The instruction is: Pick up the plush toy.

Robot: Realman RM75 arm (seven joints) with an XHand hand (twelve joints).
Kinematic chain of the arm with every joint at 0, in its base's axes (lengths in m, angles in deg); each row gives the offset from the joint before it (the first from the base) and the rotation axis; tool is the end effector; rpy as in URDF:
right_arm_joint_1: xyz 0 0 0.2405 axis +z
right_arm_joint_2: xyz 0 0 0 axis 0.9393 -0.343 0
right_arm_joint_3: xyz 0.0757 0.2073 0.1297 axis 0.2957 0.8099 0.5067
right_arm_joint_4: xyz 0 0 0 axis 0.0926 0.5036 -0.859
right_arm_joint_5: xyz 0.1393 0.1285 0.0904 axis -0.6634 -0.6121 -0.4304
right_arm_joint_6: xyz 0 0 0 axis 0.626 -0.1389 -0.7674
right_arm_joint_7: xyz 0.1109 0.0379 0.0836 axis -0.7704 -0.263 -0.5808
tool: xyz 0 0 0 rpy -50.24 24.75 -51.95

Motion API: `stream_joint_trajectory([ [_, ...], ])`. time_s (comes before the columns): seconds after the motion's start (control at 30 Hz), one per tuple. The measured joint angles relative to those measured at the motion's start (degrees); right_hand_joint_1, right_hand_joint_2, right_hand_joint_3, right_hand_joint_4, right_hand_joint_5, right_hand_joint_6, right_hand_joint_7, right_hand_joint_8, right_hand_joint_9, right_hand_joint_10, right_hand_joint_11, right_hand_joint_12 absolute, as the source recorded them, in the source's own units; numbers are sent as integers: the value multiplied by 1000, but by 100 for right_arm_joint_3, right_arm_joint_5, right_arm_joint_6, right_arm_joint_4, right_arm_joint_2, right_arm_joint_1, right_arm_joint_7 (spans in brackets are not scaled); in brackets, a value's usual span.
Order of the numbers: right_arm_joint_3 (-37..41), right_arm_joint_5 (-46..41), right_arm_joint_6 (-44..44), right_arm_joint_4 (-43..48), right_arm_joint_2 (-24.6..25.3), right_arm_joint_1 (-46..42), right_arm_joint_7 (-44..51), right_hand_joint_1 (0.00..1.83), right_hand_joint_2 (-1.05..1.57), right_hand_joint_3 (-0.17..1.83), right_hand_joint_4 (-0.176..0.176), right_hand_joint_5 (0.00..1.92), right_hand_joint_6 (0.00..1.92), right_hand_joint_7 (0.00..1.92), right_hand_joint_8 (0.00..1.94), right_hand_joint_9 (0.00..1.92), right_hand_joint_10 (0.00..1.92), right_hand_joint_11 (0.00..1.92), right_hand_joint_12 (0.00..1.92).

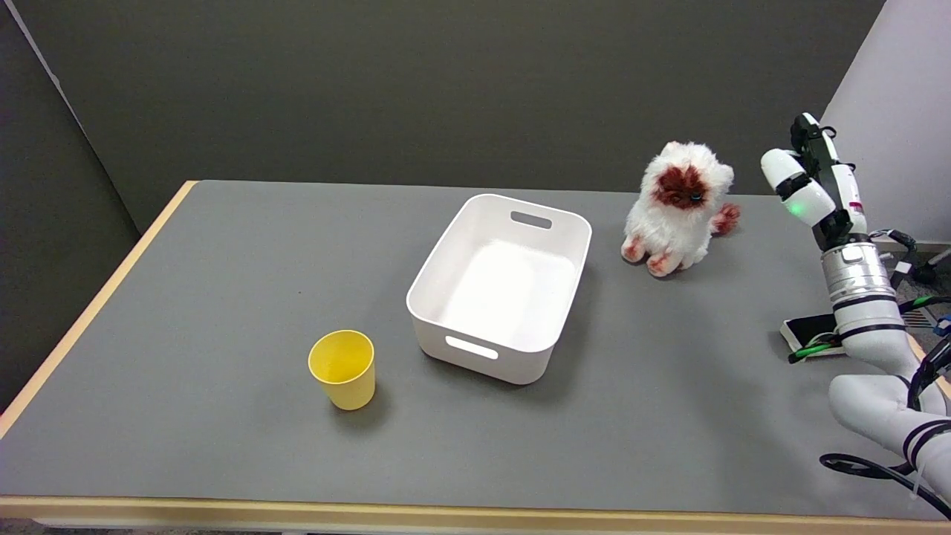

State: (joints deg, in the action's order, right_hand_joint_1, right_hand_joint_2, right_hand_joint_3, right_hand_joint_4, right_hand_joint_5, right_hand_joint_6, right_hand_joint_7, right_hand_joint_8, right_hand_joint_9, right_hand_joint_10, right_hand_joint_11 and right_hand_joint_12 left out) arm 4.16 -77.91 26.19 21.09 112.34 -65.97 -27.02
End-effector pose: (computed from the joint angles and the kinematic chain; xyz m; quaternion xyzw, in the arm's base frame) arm -0.2418 -0.2902 0.5590 0.5317 -0.1512 0.5335 0.6401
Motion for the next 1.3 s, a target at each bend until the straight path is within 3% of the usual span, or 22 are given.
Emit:
stream_joint_trajectory([
  [0.07,-25,-15,24,11,0,-6,19,298,602,833,-159,27,208,-1,82,-1,3,-1,788],
  [0.13,-56,-27,53,25,1,-11,38,297,647,703,-154,5,213,-1,17,-1,0,-1,727],
  [0.2,-89,-33,79,45,2,-14,56,288,543,826,-157,29,95,-1,-1,-1,-1,-1,687],
  [0.3,-141,-44,112,89,1,-17,129,317,619,669,-160,-1,92,-1,-1,-1,-1,-1,532],
  [0.43,-202,-54,118,161,-3,-16,318,330,526,819,-151,-1,23,-1,-1,-1,-1,-1,405],
  [0.57,-284,-65,58,246,-24,25,643,353,602,656,-142,-1,1,-1,-1,-1,-1,-1,295],
  [0.7,-416,-77,-57,289,-43,153,990,369,597,670,-143,-1,-1,-1,-1,-1,-1,-1,235],
  [0.97,-730,-107,-358,173,-42,618,1549,382,594,679,-141,-1,-1,-1,-1,-1,-1,-1,197],
  [1.07,-887,-119,-512,44,-24,869,1705,360,547,791,-132,-1,-1,-1,-1,-1,-1,-1,184],
  [1.13,-987,-121,-606,-66,-9,1034,1784,393,591,687,-132,-1,-1,-1,-1,-1,-1,-1,119],
  [1.3,-1220,-139,-799,-415,51,1448,1937,381,573,737,-127,-1,-1,-1,-1,-1,-1,-1,150],
])
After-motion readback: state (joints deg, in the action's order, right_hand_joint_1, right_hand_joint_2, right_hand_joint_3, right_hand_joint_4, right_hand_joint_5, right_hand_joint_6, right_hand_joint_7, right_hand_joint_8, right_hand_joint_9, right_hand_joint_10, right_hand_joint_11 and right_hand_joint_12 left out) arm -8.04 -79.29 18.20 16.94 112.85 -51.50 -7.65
